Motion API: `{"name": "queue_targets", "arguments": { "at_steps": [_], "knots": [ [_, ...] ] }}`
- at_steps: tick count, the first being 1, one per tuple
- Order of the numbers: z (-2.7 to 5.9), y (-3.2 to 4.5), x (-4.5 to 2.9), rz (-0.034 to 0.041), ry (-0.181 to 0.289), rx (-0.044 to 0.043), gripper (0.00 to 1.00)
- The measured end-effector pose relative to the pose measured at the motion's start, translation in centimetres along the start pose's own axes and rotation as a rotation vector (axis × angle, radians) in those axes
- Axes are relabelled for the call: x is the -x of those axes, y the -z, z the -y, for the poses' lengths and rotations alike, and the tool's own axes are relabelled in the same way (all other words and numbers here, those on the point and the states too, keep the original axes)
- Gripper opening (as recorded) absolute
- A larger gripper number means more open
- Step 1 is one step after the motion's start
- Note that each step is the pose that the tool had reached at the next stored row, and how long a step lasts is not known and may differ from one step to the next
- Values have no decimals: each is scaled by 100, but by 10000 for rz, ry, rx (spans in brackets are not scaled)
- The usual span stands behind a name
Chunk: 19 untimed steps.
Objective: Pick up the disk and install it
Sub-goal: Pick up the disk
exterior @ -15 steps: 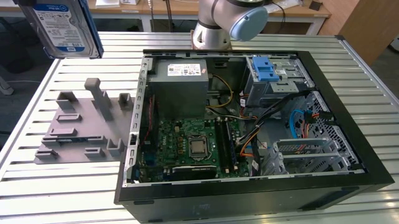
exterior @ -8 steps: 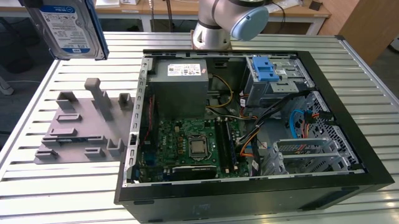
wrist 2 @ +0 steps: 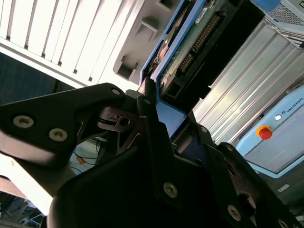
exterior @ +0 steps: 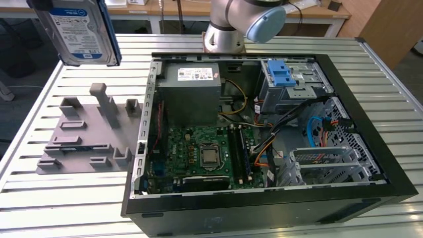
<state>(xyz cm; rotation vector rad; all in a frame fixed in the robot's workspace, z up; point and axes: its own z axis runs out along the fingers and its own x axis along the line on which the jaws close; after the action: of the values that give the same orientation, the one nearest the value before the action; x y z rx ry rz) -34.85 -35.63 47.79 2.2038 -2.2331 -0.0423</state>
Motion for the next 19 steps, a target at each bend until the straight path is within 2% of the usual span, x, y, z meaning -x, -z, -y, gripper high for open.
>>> {"name": "queue_targets", "arguments": {
  "at_steps": [9, 19],
  "knots": [
    [192, 40, -15, -1, -1, 40, 36],
    [392, 48, -85, -1, -2, 84, 36]
  ]
}}
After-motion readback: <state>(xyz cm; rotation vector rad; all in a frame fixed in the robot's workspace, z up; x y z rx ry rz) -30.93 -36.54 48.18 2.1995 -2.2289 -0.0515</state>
